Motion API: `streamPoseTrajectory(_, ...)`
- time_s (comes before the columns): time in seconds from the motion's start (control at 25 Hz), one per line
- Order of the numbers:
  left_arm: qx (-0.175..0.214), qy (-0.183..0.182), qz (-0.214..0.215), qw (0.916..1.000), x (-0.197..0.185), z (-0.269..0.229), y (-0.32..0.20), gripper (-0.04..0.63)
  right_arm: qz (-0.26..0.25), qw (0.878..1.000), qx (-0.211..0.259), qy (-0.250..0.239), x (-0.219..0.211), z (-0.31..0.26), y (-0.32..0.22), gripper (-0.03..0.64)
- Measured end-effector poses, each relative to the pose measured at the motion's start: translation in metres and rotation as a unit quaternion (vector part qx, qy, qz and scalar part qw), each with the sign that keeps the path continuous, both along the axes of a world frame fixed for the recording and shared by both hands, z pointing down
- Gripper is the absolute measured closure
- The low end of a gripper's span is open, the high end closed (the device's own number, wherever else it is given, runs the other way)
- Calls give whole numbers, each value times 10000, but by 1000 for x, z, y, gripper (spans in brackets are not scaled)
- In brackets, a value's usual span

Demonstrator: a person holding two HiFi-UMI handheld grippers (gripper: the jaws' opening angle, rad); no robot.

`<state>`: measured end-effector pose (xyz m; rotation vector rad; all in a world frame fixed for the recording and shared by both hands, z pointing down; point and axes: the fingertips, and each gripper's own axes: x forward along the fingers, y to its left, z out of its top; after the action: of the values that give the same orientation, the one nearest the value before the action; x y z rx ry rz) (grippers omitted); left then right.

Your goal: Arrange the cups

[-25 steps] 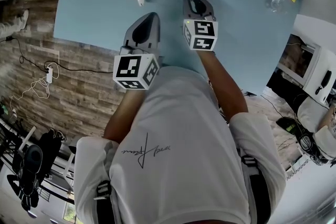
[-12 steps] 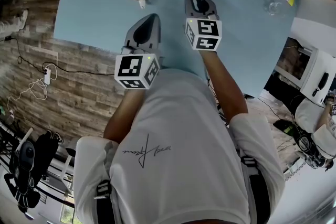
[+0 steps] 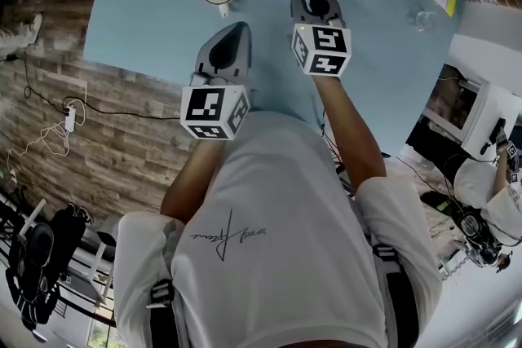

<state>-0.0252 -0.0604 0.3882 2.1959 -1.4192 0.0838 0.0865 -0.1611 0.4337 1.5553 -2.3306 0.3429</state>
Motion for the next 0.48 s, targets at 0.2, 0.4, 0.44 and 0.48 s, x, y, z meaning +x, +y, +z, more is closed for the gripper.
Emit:
streamPoseTrajectory(0.2, -5, 35, -28, 10000, -2, 0, -2, 589, -40, 10000, 61, -7, -4, -9, -10, 554)
streamPoseTrajectory(0.4, -7, 79, -48, 10000, -5, 0, -6, 589, -114, 9998, 137, 2, -11, -16, -20, 552)
streamPoseTrajectory(0.44, -9, 81, -52, 10000, -5, 0, -6, 589, -132, 9998, 148, 6, -12, -17, -22, 553)
streamPoseTrajectory(0.48, -12, 82, -55, 10000, -6, 0, -7, 589, -148, 9998, 153, 11, -13, -17, -23, 554)
